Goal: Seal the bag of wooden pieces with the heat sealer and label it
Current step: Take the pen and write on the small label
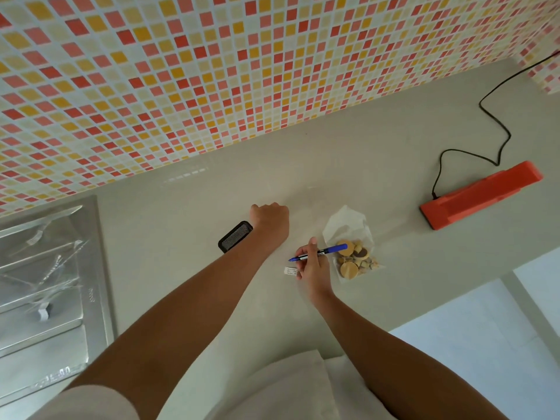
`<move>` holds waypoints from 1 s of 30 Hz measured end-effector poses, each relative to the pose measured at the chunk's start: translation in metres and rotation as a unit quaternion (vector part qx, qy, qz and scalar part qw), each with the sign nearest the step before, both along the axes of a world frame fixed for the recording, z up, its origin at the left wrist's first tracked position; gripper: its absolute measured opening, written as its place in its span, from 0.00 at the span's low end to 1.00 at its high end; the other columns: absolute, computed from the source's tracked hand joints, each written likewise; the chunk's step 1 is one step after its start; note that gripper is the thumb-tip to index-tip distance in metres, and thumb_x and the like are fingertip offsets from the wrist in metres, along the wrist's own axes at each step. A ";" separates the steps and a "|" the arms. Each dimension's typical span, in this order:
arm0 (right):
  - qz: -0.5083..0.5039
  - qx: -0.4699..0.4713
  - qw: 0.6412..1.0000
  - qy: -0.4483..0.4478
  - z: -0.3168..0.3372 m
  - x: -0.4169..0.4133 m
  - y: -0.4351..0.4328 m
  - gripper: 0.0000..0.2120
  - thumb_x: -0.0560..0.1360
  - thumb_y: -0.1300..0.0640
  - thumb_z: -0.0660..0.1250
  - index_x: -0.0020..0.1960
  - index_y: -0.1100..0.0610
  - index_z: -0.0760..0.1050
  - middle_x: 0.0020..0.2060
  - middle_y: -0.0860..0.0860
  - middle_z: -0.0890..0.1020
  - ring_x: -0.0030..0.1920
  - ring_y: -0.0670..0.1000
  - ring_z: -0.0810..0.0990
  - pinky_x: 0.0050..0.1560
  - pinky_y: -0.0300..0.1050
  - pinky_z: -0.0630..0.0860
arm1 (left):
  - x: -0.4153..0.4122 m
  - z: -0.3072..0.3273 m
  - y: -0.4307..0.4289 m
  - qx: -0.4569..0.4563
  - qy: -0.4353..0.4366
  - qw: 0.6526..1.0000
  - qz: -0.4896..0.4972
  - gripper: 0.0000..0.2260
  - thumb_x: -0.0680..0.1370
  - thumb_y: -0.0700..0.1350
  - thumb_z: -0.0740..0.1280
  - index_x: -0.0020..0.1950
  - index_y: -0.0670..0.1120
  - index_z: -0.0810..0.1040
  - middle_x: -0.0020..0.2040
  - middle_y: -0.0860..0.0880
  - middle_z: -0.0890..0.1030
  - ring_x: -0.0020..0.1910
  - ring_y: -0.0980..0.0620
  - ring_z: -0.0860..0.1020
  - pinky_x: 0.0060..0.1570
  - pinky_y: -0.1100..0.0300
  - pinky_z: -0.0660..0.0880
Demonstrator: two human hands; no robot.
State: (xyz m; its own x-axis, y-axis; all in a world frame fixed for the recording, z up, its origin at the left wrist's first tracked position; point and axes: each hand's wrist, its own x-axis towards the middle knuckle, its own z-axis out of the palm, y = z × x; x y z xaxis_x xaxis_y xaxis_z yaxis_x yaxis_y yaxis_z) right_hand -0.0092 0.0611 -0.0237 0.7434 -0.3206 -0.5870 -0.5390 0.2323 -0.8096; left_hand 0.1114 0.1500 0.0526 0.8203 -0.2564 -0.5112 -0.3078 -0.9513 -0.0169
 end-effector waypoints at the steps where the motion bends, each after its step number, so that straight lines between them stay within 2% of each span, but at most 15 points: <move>1: 0.000 0.004 1.000 -0.002 0.000 -0.001 -0.001 0.29 0.81 0.35 0.55 0.34 0.56 0.75 0.26 0.53 0.69 0.25 0.48 0.67 0.27 0.43 0.64 | 0.000 -0.001 0.000 0.002 -0.004 1.000 0.003 0.14 0.75 0.37 0.64 0.61 0.45 0.75 0.57 0.46 0.78 0.57 0.45 0.78 0.57 0.54 0.67; 7: 0.008 -0.004 1.000 -0.009 0.000 -0.002 -0.001 0.28 0.81 0.37 0.55 0.33 0.55 0.75 0.23 0.51 0.69 0.24 0.47 0.68 0.27 0.43 0.65 | -0.005 0.003 -0.002 -0.017 -0.030 0.999 -0.017 0.13 0.76 0.35 0.63 0.59 0.43 0.75 0.57 0.44 0.78 0.55 0.44 0.79 0.56 0.54 0.69; 10: 0.012 -0.009 1.000 0.009 0.002 -0.001 -0.002 0.27 0.82 0.39 0.56 0.34 0.57 0.75 0.22 0.49 0.71 0.24 0.48 0.70 0.27 0.44 0.67 | -0.014 0.020 -0.001 -0.115 -0.073 0.990 0.032 0.07 0.78 0.40 0.65 0.55 0.43 0.77 0.52 0.43 0.81 0.51 0.42 0.80 0.50 0.53 0.74; 13: 0.029 -0.032 0.999 0.009 0.003 0.000 -0.005 0.24 0.82 0.43 0.61 0.33 0.57 0.73 0.23 0.49 0.72 0.25 0.50 0.71 0.28 0.44 0.69 | -0.043 0.033 0.015 -0.287 -0.126 0.941 0.127 0.07 0.79 0.45 0.65 0.46 0.43 0.81 0.42 0.47 0.83 0.41 0.46 0.80 0.43 0.54 0.75; 15: 0.060 -0.076 0.995 -0.005 0.000 -0.001 -0.006 0.22 0.81 0.45 0.63 0.32 0.55 0.72 0.23 0.47 0.72 0.26 0.50 0.72 0.31 0.46 0.70 | -0.073 0.031 0.029 -0.362 -0.110 0.908 0.178 0.09 0.78 0.44 0.67 0.41 0.42 0.81 0.33 0.50 0.80 0.33 0.49 0.76 0.38 0.57 0.73; 17: 0.090 -0.109 0.990 -0.011 -0.002 -0.002 -0.006 0.21 0.80 0.45 0.65 0.32 0.55 0.72 0.23 0.47 0.74 0.27 0.49 0.73 0.35 0.48 0.71 | -0.103 0.019 0.040 -0.392 -0.062 0.890 0.223 0.08 0.77 0.43 0.69 0.39 0.43 0.82 0.29 0.52 0.77 0.28 0.53 0.74 0.34 0.62 0.69; 20: 0.100 -0.105 0.989 -0.032 -0.001 -0.004 -0.004 0.21 0.80 0.46 0.66 0.32 0.57 0.75 0.26 0.51 0.77 0.29 0.50 0.75 0.37 0.49 0.73 | -0.130 -0.014 0.055 -0.424 0.016 0.856 0.296 0.04 0.77 0.42 0.71 0.43 0.43 0.84 0.33 0.49 0.81 0.29 0.52 0.79 0.34 0.65 0.74; 23: 0.069 -0.049 0.996 -0.014 0.004 -0.005 -0.001 0.24 0.83 0.46 0.60 0.36 0.60 0.78 0.29 0.55 0.82 0.31 0.49 0.79 0.38 0.44 0.77 | -0.141 -0.040 0.064 -0.453 0.040 0.819 0.349 0.04 0.76 0.37 0.71 0.49 0.42 0.85 0.37 0.49 0.84 0.31 0.57 0.81 0.37 0.71 0.75; 27: 0.066 -0.068 0.995 -0.008 0.002 -0.005 -0.002 0.29 0.84 0.45 0.55 0.37 0.64 0.79 0.31 0.54 0.81 0.29 0.44 0.76 0.34 0.36 0.74 | -0.142 -0.055 0.066 -0.491 0.062 0.776 0.390 0.06 0.76 0.35 0.70 0.50 0.41 0.85 0.37 0.48 0.84 0.33 0.58 0.82 0.37 0.70 0.74; 30: 0.073 -0.083 0.994 -0.013 0.000 -0.005 -0.002 0.25 0.83 0.45 0.58 0.37 0.61 0.76 0.29 0.50 0.76 0.30 0.46 0.72 0.35 0.40 0.72 | -0.139 -0.061 0.064 -0.511 0.075 0.759 0.396 0.06 0.75 0.34 0.71 0.50 0.42 0.85 0.40 0.48 0.85 0.36 0.53 0.84 0.42 0.62 0.80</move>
